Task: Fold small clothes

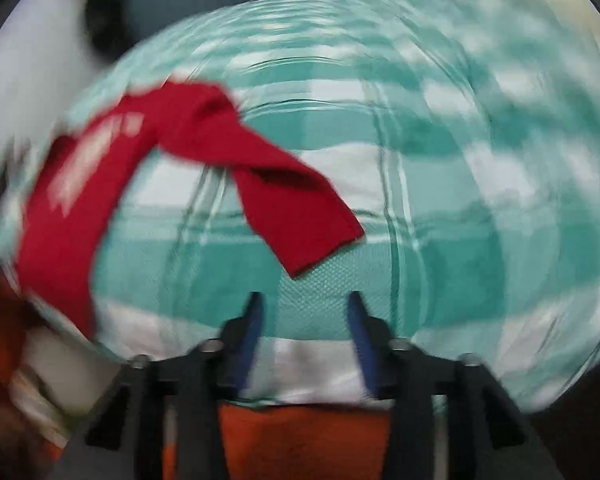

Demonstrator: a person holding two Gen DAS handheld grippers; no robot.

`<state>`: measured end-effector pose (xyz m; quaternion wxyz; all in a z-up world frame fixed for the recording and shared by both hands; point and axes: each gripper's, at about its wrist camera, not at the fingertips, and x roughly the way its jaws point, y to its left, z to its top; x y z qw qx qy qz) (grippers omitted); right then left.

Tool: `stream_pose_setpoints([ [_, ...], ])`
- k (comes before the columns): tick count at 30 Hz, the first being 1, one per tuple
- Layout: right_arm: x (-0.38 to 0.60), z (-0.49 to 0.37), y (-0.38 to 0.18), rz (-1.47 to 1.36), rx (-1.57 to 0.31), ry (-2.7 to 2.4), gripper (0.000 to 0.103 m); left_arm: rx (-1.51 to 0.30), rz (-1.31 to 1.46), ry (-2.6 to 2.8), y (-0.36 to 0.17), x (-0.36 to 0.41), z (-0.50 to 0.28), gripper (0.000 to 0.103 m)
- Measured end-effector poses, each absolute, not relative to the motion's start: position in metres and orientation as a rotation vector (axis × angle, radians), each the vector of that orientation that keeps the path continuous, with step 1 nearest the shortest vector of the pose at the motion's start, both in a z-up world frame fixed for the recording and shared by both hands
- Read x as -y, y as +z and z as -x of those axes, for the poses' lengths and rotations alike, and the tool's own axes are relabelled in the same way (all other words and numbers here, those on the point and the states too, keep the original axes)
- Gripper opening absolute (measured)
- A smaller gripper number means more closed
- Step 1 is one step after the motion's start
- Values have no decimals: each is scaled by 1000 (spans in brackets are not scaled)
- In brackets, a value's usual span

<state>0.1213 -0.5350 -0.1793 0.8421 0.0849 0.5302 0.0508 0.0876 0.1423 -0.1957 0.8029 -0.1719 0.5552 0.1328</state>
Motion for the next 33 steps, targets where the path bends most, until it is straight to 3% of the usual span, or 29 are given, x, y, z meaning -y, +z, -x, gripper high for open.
stream_pose_setpoints([
  [2,554,-133,-186,-455,-1114,96,50,-1191,354,291,-196,-140,-89,74],
  [6,561,-160,-212,-590,-1143,21,49,-1191,346,295,-196,-140,-89,74],
  [8,557,-181,-226,-604,-1184,14,19,-1194,363,295,-197,-143,-87,75],
  [9,551,-188,-222,-550,-1179,13,4,-1194,375,298,-197,-146,-86,75],
  [11,533,-195,-192,-367,-1105,14,4,-1193,398,304,-197,-151,-82,75],
  [15,481,-161,-100,120,-762,118,4,-1195,408,313,-199,-153,-82,75],
  [18,453,-131,-100,460,-705,184,8,-1198,389,318,-200,-150,-86,75],
  [20,458,-123,-132,546,-828,215,32,-1199,381,320,-200,-148,-88,75],
  [21,471,-122,-157,555,-945,202,51,-1198,380,319,-199,-147,-88,75],
  [24,517,-114,-182,427,-1093,116,53,-1197,387,312,-200,-149,-88,75],
  [27,559,-109,-166,157,-1079,20,53,-1200,388,320,-201,-150,-90,77],
  [33,610,-135,-193,-837,-1152,56,53,-1196,365,334,-200,-144,-95,77],
])
